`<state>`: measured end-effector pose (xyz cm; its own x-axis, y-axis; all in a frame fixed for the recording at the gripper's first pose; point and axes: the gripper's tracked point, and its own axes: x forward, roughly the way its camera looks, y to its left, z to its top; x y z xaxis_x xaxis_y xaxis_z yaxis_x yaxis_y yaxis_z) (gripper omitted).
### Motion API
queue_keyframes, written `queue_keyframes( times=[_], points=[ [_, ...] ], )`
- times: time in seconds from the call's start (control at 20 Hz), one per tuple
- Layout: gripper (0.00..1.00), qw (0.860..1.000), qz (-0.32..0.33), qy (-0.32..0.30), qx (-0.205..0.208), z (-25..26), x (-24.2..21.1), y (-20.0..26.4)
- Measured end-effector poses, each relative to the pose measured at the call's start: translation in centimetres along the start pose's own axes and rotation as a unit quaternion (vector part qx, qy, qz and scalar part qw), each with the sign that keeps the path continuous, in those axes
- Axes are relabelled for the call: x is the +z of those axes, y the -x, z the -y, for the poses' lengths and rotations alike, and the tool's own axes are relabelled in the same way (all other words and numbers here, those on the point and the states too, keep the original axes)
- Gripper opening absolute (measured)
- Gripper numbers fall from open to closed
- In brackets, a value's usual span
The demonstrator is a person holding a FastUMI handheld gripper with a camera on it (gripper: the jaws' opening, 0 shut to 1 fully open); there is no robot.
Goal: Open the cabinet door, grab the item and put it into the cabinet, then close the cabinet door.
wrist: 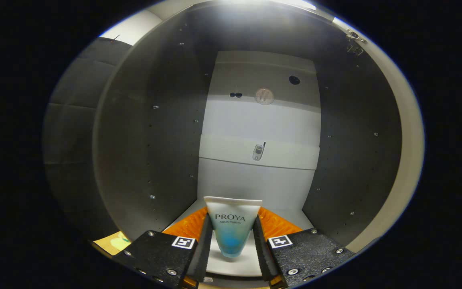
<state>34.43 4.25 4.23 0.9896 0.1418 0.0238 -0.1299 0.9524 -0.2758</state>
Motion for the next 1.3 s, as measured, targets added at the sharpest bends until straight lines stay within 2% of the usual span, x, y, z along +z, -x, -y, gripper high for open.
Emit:
queue_keyframes(
  times=[0.2,0.4,0.95,1.15,1.3],
  points=[
    [0.52,1.0,-0.013,-0.003,-0.014,1.9,-0.9,-3.7],
    [0.52,0.999,-0.033,-0.018,-0.018,2.1,-2.8,-5.3],
    [0.54,0.998,-0.044,-0.033,-0.02,1.8,-4.9,-5.8],
    [0.59,0.997,-0.046,-0.058,-0.02,1.8,-4.8,-5.8],
    [0.84,0.997,-0.028,-0.063,-0.039,2.7,-3.4,-4.9]
  ],
)
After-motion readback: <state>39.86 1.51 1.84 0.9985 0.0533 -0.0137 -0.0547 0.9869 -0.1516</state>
